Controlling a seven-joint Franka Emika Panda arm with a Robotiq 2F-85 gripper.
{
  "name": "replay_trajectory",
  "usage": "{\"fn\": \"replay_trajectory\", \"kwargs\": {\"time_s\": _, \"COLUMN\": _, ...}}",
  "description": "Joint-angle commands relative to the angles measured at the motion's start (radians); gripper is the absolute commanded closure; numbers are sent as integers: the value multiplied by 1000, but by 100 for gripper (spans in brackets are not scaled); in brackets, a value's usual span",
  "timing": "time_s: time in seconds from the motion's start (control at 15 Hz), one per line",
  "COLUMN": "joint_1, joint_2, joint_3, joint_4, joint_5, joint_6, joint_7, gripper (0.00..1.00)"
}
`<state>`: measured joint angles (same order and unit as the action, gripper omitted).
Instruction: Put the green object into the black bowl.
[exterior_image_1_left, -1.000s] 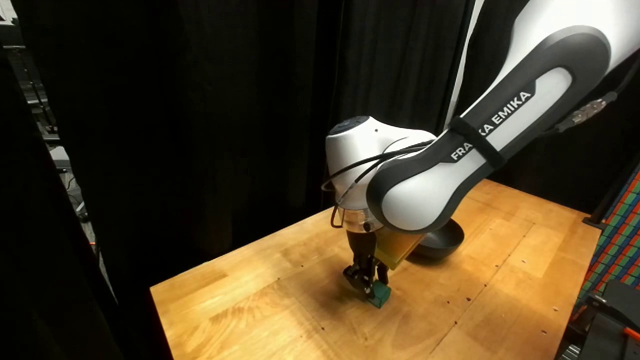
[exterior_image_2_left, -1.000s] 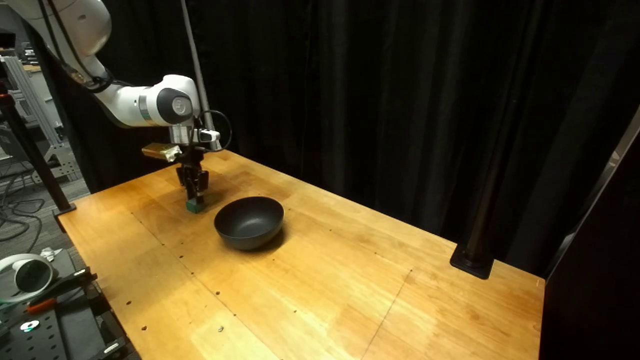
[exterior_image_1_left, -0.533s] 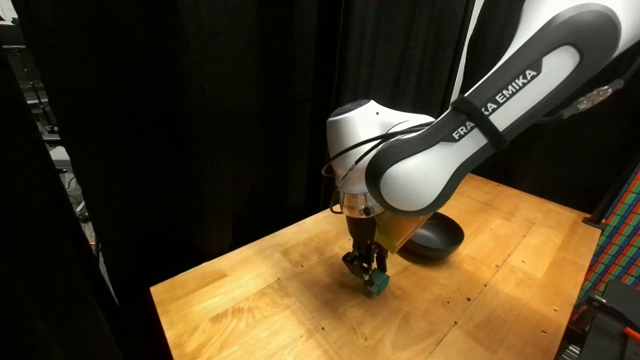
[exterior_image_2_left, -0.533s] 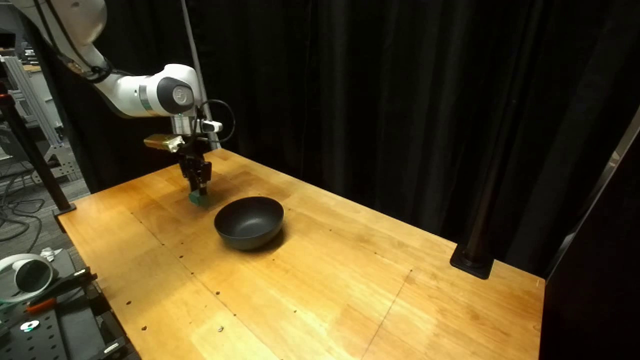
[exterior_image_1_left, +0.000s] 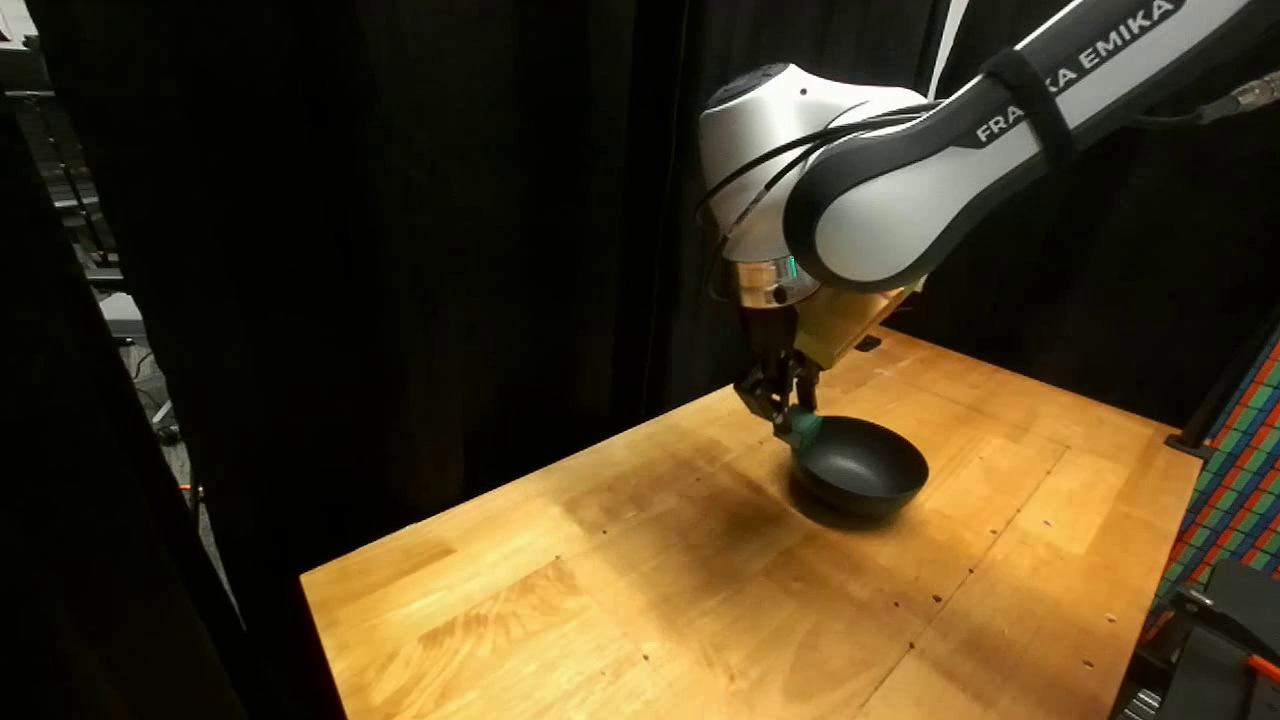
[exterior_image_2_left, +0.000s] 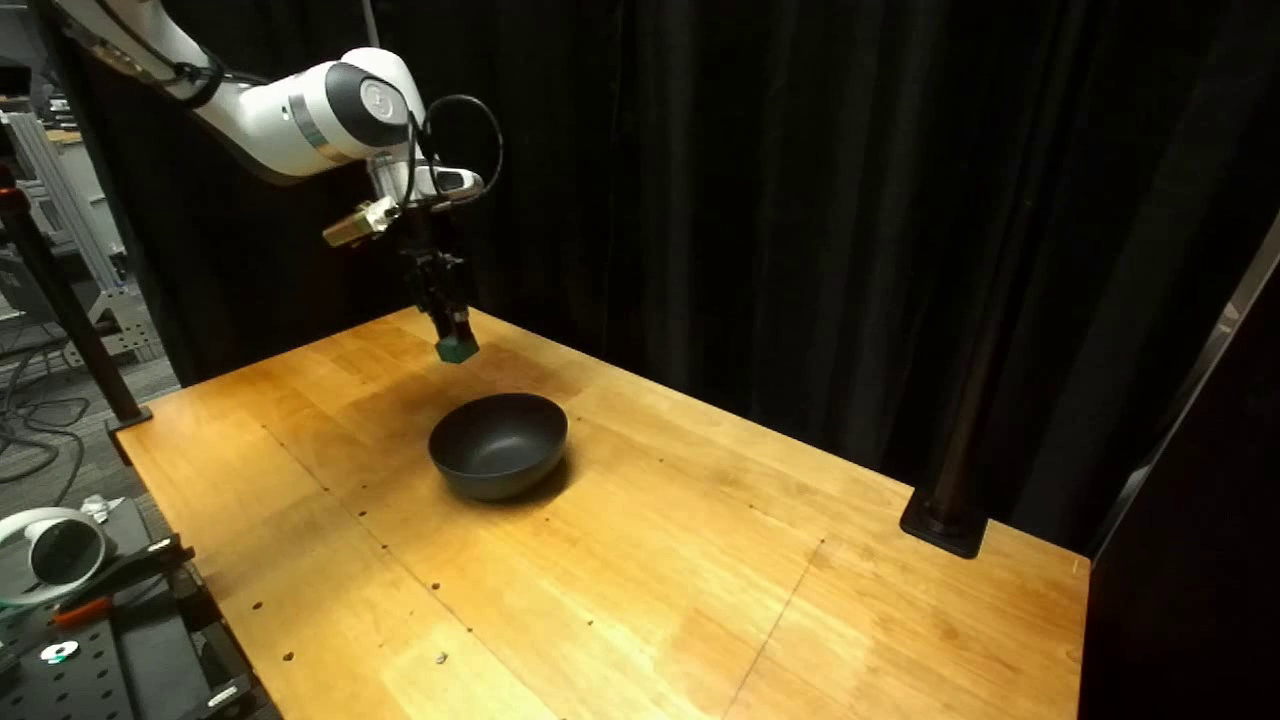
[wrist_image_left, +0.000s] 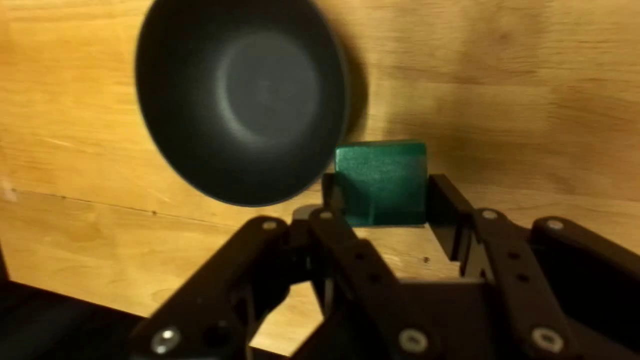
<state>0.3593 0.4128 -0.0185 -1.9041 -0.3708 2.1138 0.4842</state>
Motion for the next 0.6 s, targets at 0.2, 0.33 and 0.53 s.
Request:
{"fn": "replay_trajectory", "kwargs": {"time_s": 0.2, "joint_1": -83, "joint_2": 46, "joint_3": -16, "joint_4": 30, "joint_5": -34, "joint_6": -24, "joint_7": 6, "gripper": 80}}
{"fn": "replay_trajectory", "kwargs": {"time_s": 0.33, "joint_1": -99, "joint_2": 42, "joint_3": -14, "joint_4": 18, "joint_5": -28, "joint_6": -18, "joint_7": -1, "gripper": 29}}
{"fn": "replay_trajectory", "kwargs": {"time_s": 0.53, "joint_1": -119, "joint_2": -10, "joint_3": -14, "joint_4": -24, "joint_5": -22, "joint_6": -13, "joint_7": -19, "gripper": 6}}
